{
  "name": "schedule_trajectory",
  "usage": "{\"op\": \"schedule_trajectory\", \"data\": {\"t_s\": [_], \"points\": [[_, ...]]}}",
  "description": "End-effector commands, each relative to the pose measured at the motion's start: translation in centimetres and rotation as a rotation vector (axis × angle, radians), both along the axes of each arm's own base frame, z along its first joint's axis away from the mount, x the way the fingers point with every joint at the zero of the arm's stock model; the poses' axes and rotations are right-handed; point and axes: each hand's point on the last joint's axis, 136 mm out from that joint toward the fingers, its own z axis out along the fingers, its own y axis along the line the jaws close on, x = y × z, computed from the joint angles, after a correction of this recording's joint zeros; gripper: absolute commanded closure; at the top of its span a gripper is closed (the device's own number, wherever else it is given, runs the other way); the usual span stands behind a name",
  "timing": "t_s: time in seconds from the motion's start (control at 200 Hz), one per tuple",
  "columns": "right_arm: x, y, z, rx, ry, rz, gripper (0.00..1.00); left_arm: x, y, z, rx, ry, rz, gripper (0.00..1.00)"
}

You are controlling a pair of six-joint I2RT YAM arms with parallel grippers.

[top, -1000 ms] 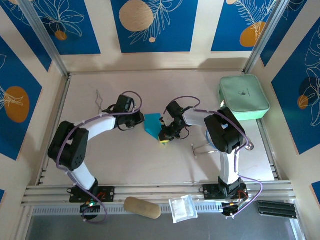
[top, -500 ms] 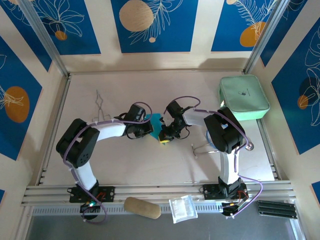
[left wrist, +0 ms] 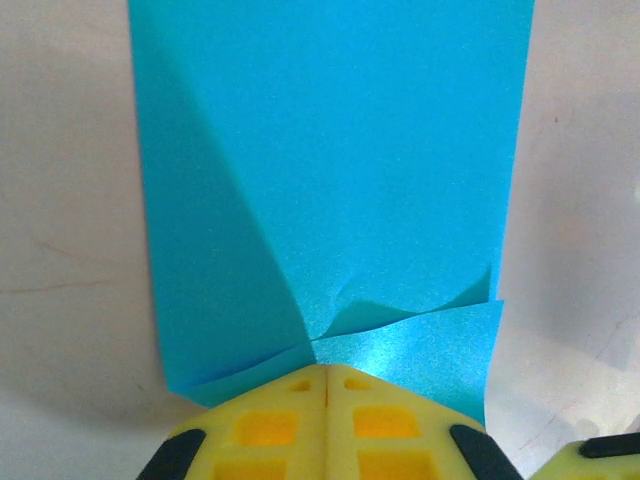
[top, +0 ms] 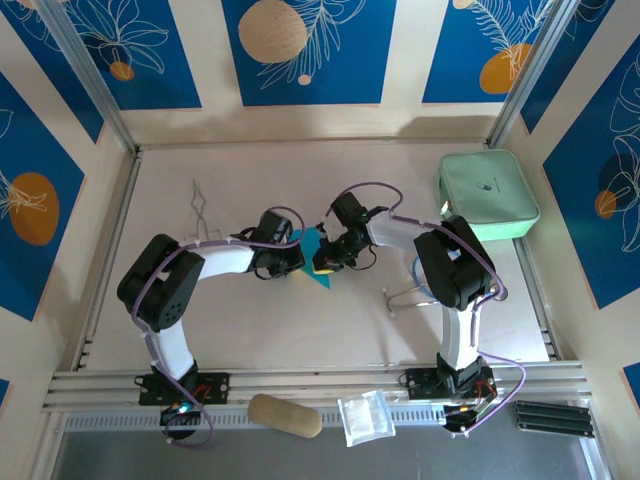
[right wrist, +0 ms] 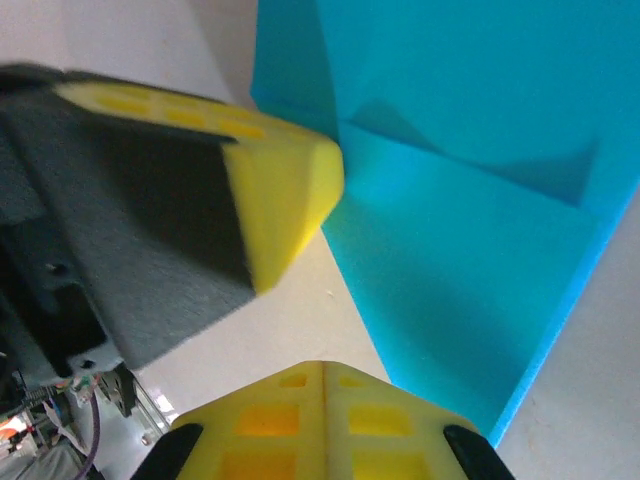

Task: Fold a paper plane with a square sheet of paper (pick it up from the middle)

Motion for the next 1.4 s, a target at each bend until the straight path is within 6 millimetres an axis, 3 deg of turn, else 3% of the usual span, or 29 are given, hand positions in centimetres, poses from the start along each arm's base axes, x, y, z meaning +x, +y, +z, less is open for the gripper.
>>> {"op": "schedule_trajectory", "data": {"t_s": [0.0,0.445,0.825,1.246,1.396], "points": [[0.5,0.4,-0.5,-0.028,0.029,-0.026,1.0,-0.5,0.9,-1.5,0.057,0.041,0.007,0.95],[-0.4,1.1,-2.6,-0.064,0.061,0.029,1.0,-1.5,2.3,-2.9,0.115,0.12,0.074,0.96],[-1.7,-1.5,-4.6,-0.151,0.096,0.031,1.0,-2.2,3.8,-4.3,0.185,0.166,0.103,0.98],[-6.2,-5.5,-4.2,-0.146,0.157,0.028,1.0,-2.2,4.4,-5.1,0.196,0.187,0.1,0.99],[-5.5,-5.6,-2.7,-0.118,0.114,0.011,1.0,-1.7,3.4,-4.3,0.146,0.168,0.082,0.98]]}}
